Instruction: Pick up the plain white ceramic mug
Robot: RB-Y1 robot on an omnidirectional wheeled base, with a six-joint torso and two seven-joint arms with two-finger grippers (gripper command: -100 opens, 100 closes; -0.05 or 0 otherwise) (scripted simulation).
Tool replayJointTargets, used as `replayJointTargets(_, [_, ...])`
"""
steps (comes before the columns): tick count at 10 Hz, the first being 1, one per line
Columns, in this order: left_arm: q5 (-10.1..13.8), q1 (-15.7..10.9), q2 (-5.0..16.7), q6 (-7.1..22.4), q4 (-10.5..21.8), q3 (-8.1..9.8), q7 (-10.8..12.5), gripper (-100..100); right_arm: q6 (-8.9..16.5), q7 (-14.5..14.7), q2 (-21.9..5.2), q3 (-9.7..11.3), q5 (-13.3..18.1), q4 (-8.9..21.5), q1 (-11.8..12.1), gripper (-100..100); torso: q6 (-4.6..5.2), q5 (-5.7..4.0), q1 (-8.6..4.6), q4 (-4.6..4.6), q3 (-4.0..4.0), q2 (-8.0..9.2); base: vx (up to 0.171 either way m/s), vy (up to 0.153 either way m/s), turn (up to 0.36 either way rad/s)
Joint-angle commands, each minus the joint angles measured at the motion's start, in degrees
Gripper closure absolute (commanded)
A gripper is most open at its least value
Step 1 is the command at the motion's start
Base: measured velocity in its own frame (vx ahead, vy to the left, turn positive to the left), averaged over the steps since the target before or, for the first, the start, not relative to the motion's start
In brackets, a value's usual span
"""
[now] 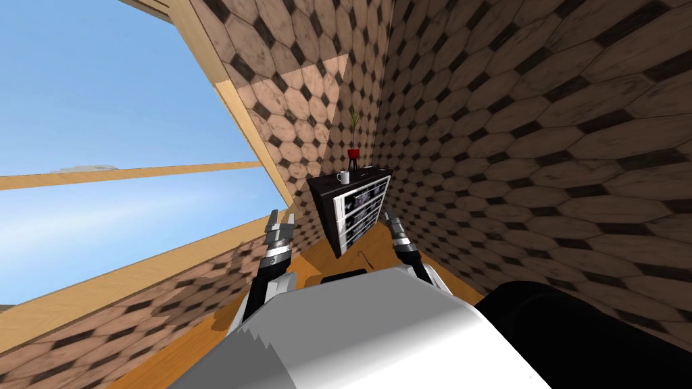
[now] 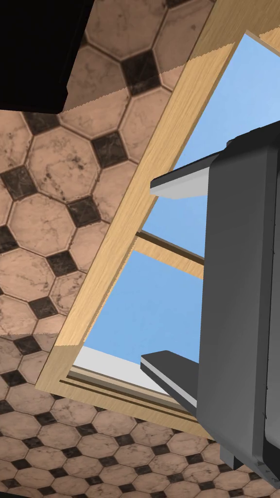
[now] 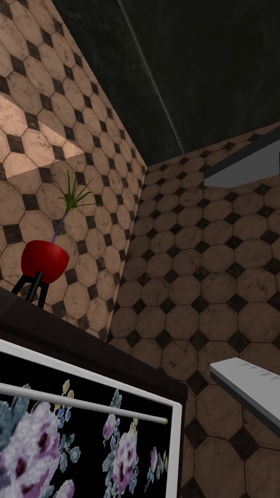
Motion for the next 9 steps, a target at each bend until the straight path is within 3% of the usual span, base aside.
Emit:
replayJointTargets(1, [0.0,0.0,0.0,0.0,0.0,0.0,0.0,0,-1.19,-1.5,-1.61,-2.76,2.04,2.14,2.86,-100,0.0,0.0,0.0,0.0,0.0,0.0,-0.096,0.224,0.085])
replayJointTargets(2, [0.0,0.0,0.0,0.0,0.0,0.0,0.0,0,-1.77,-2.49,-2.75,-4.64,3.43,3.27,4.5,-100,0.0,0.01,0.02,0.0,-0.01,-0.02,-0.086,0.22,0.099])
replayJointTargets(3, [0.0,0.0,0.0,0.0,0.0,0.0,0.0,0,-1.77,-2.49,-2.75,-4.64,3.43,3.27,5.19,-100,0.0,0.01,0.02,-0.01,-0.02,-0.05,-0.039,0.158,0.016])
replayJointTargets(4, [0.0,0.01,0.01,0.0,0.0,0.01,0.0,0,-2.34,-3.55,-3.91,-6.66,4.91,4.49,7.2,-100,0.0,-0.03,-0.17,-0.03,-0.1,-0.2,-0.038,0.152,0.066])
replayJointTargets(5, [0.0,0.01,0.01,0.0,0.0,0.01,0.0,0,-2.34,-3.55,-3.91,-6.66,4.91,4.49,7.55,-100,0.0,-0.04,-0.23,-0.04,-0.12,-0.22,-0.017,0.111,0.035])
replayJointTargets(6, [0.0,0.01,0.01,0.0,0.0,0.01,0.0,0,-2.9,-4.66,-5.09,-8.79,6.48,5.79,9.92,-100,0.0,-0.07,-0.37,-0.05,-0.16,-0.3,-0.038,0.123,0.097])
replayJointTargets(7, [0.0,0.01,0.01,0.0,0.0,0.01,0.0,0,-2.9,-4.66,-5.09,-8.79,6.48,5.79,10.05,-100,-0.01,-0.08,-0.35,-0.06,-0.15,-0.26,-0.03,0.113,0.032])
replayJointTargets(8, [0.0,0.01,0.01,0.0,0.0,0.01,0.0,0,-3.42,-5.82,-6.3,-11.02,8.12,7.16,12.28,-100,0.0,-0.07,-0.39,-0.05,-0.15,-0.28,-0.033,0.161,0.094])
replayJointTargets(9, [0.0,0.01,0.01,0.0,0.0,0.01,0.0,0,-3.42,-5.82,-6.3,-11.02,8.12,7.16,12.67,-100,-0.01,-0.05,-0.26,-0.05,-0.15,-0.26,-0.006,0.142,0.03])
